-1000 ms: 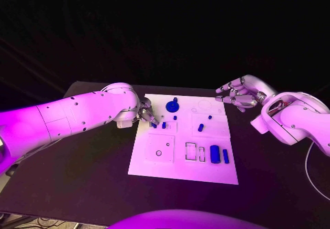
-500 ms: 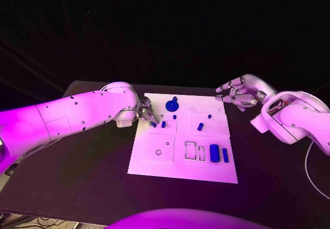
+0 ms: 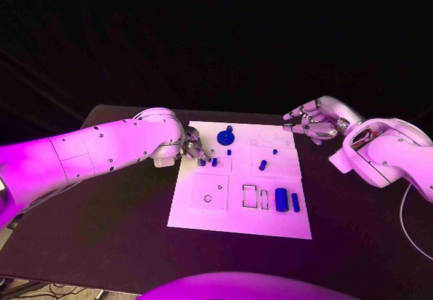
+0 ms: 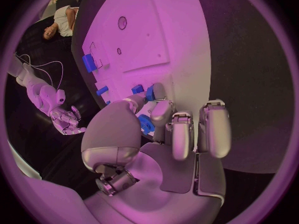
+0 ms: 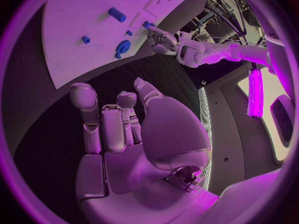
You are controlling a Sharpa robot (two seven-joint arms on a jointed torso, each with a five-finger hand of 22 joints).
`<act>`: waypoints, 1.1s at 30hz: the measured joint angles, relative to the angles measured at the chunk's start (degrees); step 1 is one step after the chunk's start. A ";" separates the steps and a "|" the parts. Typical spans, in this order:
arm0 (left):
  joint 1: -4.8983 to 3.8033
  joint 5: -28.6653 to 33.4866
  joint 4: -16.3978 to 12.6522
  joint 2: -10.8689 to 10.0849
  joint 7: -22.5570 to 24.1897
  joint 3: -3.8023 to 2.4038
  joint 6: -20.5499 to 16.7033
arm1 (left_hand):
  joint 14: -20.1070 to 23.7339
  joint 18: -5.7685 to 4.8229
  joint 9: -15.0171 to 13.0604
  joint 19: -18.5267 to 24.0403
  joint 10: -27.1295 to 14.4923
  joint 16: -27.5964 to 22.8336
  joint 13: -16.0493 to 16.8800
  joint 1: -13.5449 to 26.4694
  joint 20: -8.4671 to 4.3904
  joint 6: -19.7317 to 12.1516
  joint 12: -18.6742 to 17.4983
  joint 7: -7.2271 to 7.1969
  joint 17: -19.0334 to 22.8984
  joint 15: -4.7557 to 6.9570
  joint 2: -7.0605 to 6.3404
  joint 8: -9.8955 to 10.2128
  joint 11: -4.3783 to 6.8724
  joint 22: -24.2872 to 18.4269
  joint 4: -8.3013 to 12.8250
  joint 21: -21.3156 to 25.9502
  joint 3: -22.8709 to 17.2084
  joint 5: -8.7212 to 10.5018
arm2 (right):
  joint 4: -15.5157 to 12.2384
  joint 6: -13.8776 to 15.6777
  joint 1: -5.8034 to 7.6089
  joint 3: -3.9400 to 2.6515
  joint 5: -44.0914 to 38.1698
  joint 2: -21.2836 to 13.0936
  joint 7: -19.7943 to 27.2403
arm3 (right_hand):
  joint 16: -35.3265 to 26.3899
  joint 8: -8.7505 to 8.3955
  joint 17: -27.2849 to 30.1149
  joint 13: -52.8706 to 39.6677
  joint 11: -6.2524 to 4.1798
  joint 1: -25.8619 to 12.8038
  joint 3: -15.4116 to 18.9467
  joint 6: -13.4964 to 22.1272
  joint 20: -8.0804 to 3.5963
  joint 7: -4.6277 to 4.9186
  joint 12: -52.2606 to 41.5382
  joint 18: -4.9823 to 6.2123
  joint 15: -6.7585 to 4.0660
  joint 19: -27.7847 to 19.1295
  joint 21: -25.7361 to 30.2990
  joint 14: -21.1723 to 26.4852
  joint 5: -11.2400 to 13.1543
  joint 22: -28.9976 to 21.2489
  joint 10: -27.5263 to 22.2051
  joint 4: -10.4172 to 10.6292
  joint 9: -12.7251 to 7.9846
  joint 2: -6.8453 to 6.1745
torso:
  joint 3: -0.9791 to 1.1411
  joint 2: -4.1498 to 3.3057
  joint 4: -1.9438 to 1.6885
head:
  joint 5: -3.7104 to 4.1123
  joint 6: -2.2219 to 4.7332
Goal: Assemble the parts on the task board
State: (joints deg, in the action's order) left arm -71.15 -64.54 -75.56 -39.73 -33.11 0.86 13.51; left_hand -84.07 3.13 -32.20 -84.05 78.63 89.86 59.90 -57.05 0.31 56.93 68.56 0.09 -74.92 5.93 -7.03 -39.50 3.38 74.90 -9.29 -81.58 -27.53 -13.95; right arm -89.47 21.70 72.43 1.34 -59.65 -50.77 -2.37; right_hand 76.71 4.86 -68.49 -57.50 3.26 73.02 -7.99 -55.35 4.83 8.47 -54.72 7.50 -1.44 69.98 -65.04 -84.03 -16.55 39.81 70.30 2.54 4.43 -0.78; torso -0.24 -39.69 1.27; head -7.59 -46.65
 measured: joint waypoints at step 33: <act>-0.23 -0.30 0.02 -0.24 -0.68 -0.14 1.64 | 0.00 0.00 -0.02 0.00 0.15 0.00 0.25 -2.06 0.01 -0.01 0.00 0.00 0.01 0.00 1.44 0.34 0.15 0.04 1.26 0.00 -0.15 0.01 | 0.15 -0.23 0.00 0.00 0.00 0.13 -0.01 | 0.00 0.00 -0.01 -0.01 0.00 0.00 0.00 0.00 0.00 0.00 0.00 0.00 0.00 0.00 0.00 0.00 0.01 0.01 0.00 0.00 0.00 0.00 | -0.02 -0.03 0.02 | -0.02 -0.26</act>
State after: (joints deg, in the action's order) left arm -71.38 -64.84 -75.54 -39.96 -33.80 0.72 15.15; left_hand -84.07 3.13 -32.22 -84.04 78.78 89.86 60.15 -59.11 0.31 56.93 68.56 0.09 -74.91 5.93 -5.58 -39.16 3.53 74.94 -8.03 -81.58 -27.68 -13.94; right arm -89.32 21.48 72.43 1.34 -59.65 -50.64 -2.38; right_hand 76.71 4.86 -68.50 -57.50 3.26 73.02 -8.00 -55.35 4.83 8.47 -54.72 7.50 -1.44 69.98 -65.04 -84.03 -16.54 39.81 70.30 2.54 4.42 -0.78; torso -0.26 -39.73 1.30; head -7.61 -46.92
